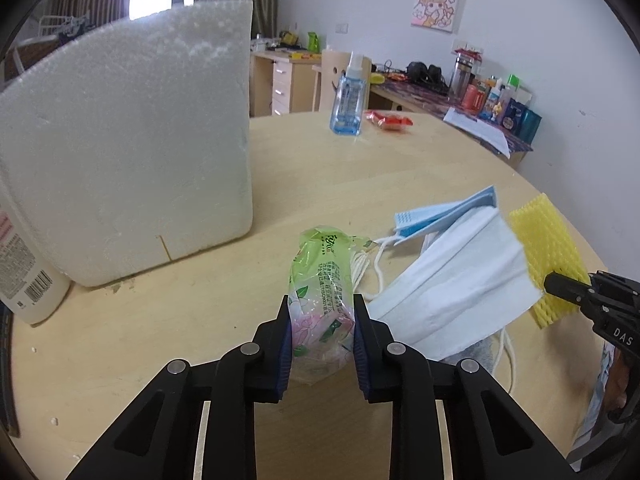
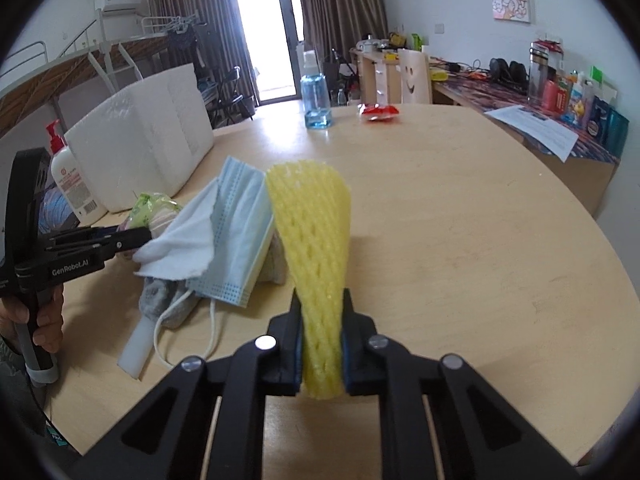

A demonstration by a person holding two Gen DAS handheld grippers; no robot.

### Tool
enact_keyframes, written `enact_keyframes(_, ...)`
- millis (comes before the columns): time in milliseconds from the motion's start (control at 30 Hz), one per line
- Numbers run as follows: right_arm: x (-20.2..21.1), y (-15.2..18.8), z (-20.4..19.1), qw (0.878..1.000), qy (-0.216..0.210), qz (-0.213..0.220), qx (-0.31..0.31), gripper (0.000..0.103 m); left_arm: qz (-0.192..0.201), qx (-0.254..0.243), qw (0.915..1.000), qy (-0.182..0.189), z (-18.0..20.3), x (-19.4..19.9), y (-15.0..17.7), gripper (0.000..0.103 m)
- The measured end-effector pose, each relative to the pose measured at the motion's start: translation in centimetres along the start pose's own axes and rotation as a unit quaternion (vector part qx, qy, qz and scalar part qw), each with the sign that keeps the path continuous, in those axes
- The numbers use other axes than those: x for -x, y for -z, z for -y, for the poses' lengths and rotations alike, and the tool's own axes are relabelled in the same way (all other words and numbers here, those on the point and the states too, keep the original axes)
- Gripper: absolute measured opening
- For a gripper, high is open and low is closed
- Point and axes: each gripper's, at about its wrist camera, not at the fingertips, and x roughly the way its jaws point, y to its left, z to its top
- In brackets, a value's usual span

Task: Organize soft objects
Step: 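Carry the green packet and yellow sleeve with both grippers over the white foam box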

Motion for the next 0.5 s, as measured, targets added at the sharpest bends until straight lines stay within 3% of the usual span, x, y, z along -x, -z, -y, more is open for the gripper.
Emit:
enact_keyframes(233,0.7,-0.7,0.4,1.0,-0.004,0.014,-0.003,0.018,0.056,-0.004,0.9984,0.009,0.6,2.4,0.0,0.027)
enact_keyframes(500,2.4,-2.0,0.5,0.999,-0.014,0.052,-0.01,0.018,0.116,0.019,0.9928,-0.02,0.6,6.0,-0.8,0.027)
